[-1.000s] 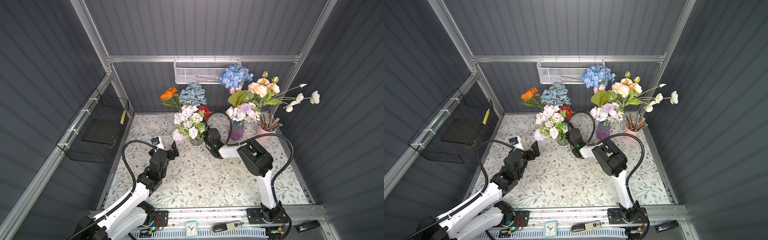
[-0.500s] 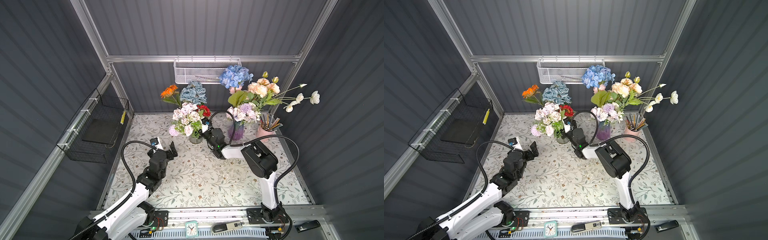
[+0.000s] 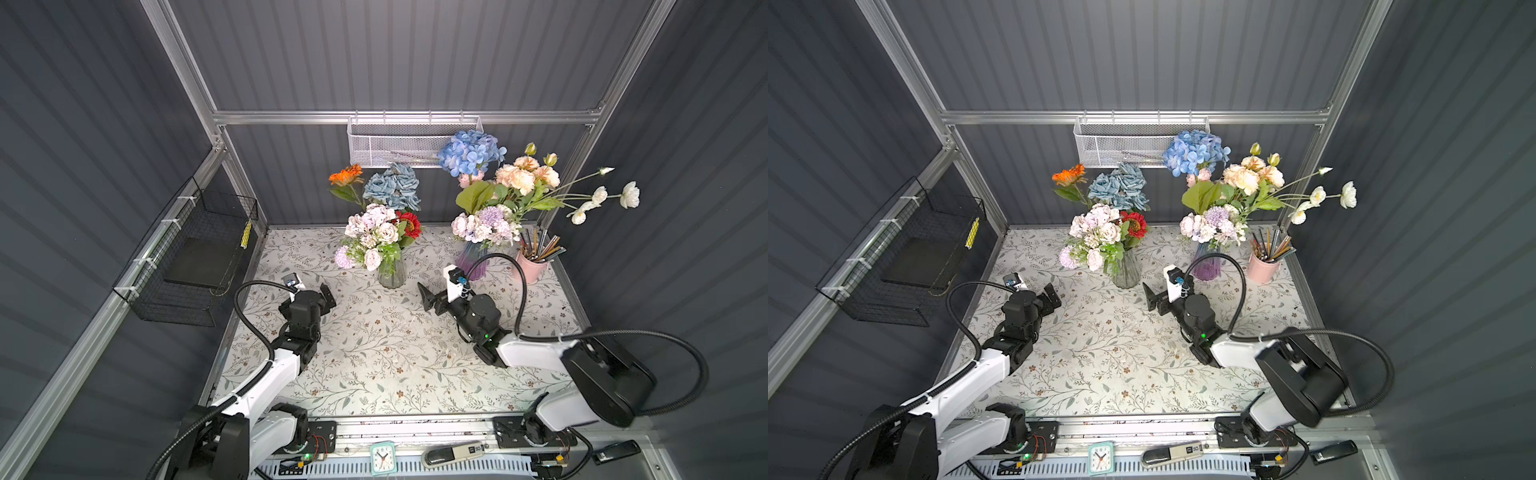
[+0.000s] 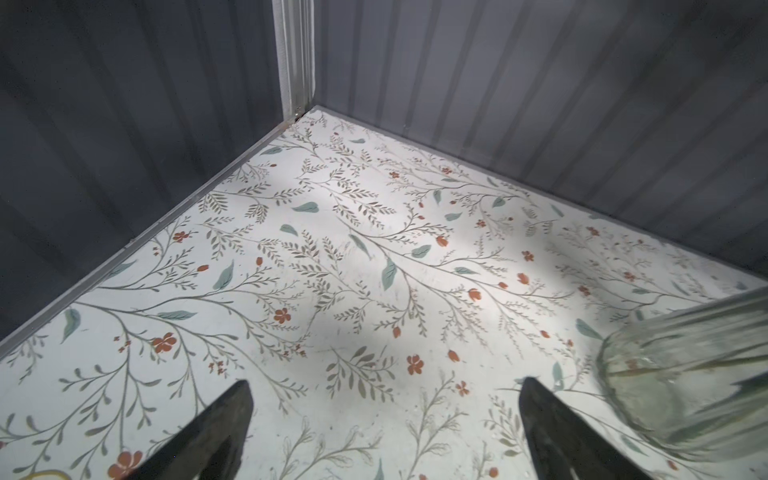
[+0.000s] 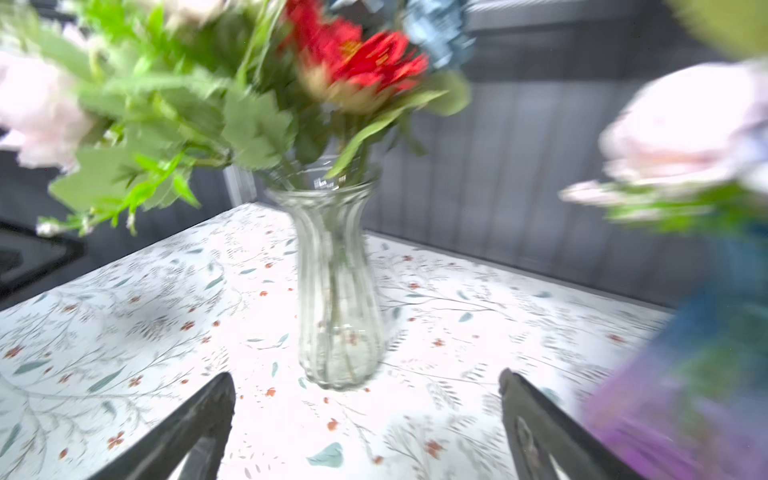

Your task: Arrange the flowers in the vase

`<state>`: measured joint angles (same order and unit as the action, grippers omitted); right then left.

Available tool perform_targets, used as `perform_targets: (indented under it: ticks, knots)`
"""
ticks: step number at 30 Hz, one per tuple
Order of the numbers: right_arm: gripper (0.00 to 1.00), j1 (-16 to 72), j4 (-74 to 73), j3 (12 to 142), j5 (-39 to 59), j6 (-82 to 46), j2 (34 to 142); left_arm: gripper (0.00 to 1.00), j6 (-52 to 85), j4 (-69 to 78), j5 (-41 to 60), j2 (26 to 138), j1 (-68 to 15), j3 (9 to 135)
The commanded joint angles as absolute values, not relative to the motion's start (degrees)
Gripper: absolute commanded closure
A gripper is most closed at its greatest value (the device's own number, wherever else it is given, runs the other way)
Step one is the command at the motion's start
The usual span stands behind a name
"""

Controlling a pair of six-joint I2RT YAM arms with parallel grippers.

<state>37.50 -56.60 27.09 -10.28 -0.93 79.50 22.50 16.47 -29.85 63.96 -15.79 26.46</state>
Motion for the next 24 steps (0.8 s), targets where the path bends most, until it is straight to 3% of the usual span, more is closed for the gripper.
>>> perform_targets:
  ticks: [1, 4, 10, 14, 20, 24]
  knots:
    - [0.01, 34.9, -36.7, 27.5, -18.0, -1.9, 70.4, 0.00, 19.9, 18.7, -36.7, 67.3, -15.2, 29.4]
    - [0.01, 30.1, -19.3, 30.5, -18.2, -0.2, 62.6, 0.00, 17.8, 18.6, -41.8, 71.1, -15.1, 30.6]
    - [0.01, 18.7, -13.5, 28.2, -19.2, 3.9, 59.3, 0.00, 9.9, 29.1, -42.5, 78.1, -15.1, 28.0]
    - [0.01, 12.0, -20.1, 25.8, -16.3, 3.7, 65.1, 0.00, 4.1, 39.4, -41.8, 83.1, -15.1, 25.7]
    - [0.01, 6.7, -46.8, 20.0, -8.3, 7.0, 75.8, 0.00, -2.9, 52.7, -35.4, 89.5, -14.8, 23.0]
    - [0.01, 1.2, -45.4, 22.5, -2.5, 2.3, 79.6, 0.00, -5.7, 61.8, -29.8, 92.4, -13.4, 20.6]
